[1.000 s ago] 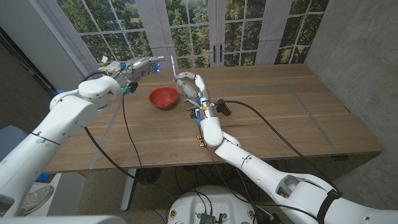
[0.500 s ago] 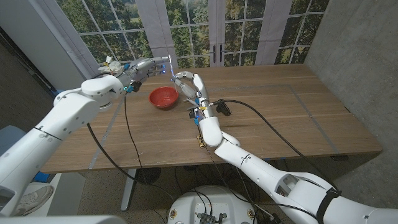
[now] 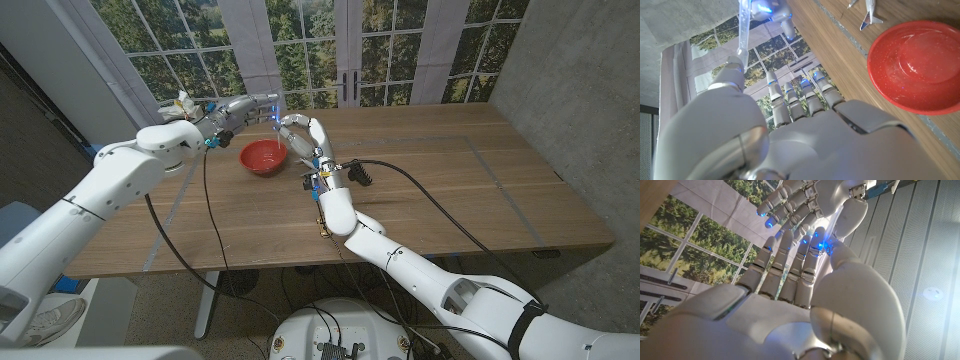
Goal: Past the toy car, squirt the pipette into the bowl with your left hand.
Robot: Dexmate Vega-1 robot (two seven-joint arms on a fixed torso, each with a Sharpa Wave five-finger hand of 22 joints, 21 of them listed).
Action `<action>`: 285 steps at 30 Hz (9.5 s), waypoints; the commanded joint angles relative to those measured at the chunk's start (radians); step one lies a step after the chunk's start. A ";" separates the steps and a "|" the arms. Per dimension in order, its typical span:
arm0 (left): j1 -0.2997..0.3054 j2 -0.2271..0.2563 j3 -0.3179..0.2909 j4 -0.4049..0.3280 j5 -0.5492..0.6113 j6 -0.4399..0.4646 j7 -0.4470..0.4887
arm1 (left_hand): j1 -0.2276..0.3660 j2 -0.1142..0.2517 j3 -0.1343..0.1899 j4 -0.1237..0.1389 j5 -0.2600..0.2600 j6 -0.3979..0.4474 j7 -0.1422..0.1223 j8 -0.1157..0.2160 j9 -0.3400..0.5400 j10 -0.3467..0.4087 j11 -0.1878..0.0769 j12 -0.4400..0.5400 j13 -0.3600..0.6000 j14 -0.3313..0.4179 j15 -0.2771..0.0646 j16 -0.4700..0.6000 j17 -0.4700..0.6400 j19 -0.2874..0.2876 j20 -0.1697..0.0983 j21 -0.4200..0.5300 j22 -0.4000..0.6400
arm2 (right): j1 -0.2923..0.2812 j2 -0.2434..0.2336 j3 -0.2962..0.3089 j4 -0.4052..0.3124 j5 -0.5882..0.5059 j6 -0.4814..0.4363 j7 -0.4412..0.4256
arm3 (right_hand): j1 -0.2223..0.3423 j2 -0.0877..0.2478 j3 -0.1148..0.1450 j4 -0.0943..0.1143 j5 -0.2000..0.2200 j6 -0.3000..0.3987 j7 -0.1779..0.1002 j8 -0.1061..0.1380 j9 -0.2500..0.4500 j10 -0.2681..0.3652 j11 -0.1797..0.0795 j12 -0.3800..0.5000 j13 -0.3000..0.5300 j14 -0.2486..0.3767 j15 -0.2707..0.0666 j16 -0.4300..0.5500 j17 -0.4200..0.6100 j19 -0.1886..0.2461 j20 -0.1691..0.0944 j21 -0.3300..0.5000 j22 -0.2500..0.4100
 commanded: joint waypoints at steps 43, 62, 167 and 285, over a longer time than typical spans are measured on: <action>-0.069 -0.026 0.064 0.106 -0.169 -0.069 -0.223 | 0.007 -0.014 -0.004 0.002 -0.011 0.057 0.115 -0.053 0.003 0.019 -0.006 -0.010 0.000 0.008 -0.005 -0.001 0.002 0.028 0.051 0.012 0.003 | 0.008 -0.006 0.000 0.007 -0.018 0.006 -0.017 | -0.010 -0.007 0.017 -0.002 0.017 0.006 -0.004 0.005 -0.005 0.015 -0.010 -0.005 0.003 0.014 -0.142 -0.019 0.034 -0.020 0.000 0.021 0.002; -0.003 -0.072 0.017 0.049 -0.195 -0.075 -0.013 | 0.097 -0.015 0.012 -0.001 -0.011 0.187 0.053 -0.019 -0.002 0.150 -0.048 0.019 -0.003 0.119 -0.055 0.022 0.002 0.124 0.012 0.038 0.006 | 0.036 0.012 0.000 0.059 -0.003 0.015 -0.029 | -0.013 -0.008 0.019 -0.001 0.019 0.003 -0.003 0.006 -0.004 0.015 -0.011 -0.006 0.003 0.018 -0.142 -0.026 0.046 -0.025 -0.001 0.028 0.001; 0.040 -0.035 -0.002 -0.041 0.181 -0.170 0.264 | 0.164 0.085 0.026 0.003 -0.011 0.336 0.051 -0.029 0.008 0.179 -0.040 -0.005 0.000 0.138 -0.068 0.003 0.001 0.129 0.003 0.034 0.012 | -0.116 -0.133 0.186 -0.170 0.693 -0.062 0.587 | -0.618 -0.026 -0.206 0.161 -0.229 -0.563 0.009 -0.335 -0.181 -0.432 0.158 -0.360 -0.134 -0.321 0.048 -0.253 -0.033 -0.260 0.134 -0.013 -0.007; -0.289 -0.344 0.180 0.796 0.546 -0.800 0.249 | 0.163 0.082 0.006 0.004 -0.014 0.396 -0.012 -0.024 0.006 0.205 -0.068 -0.002 0.000 0.173 -0.124 0.010 0.001 0.144 -0.031 0.036 0.009 | -0.236 -0.190 0.398 -0.417 1.479 -0.599 1.066 | -0.644 0.022 -0.193 0.104 -0.217 -0.567 0.036 -0.371 -0.200 -0.440 0.173 -0.386 -0.191 -0.358 0.074 -0.288 -0.085 -0.320 0.159 -0.053 -0.008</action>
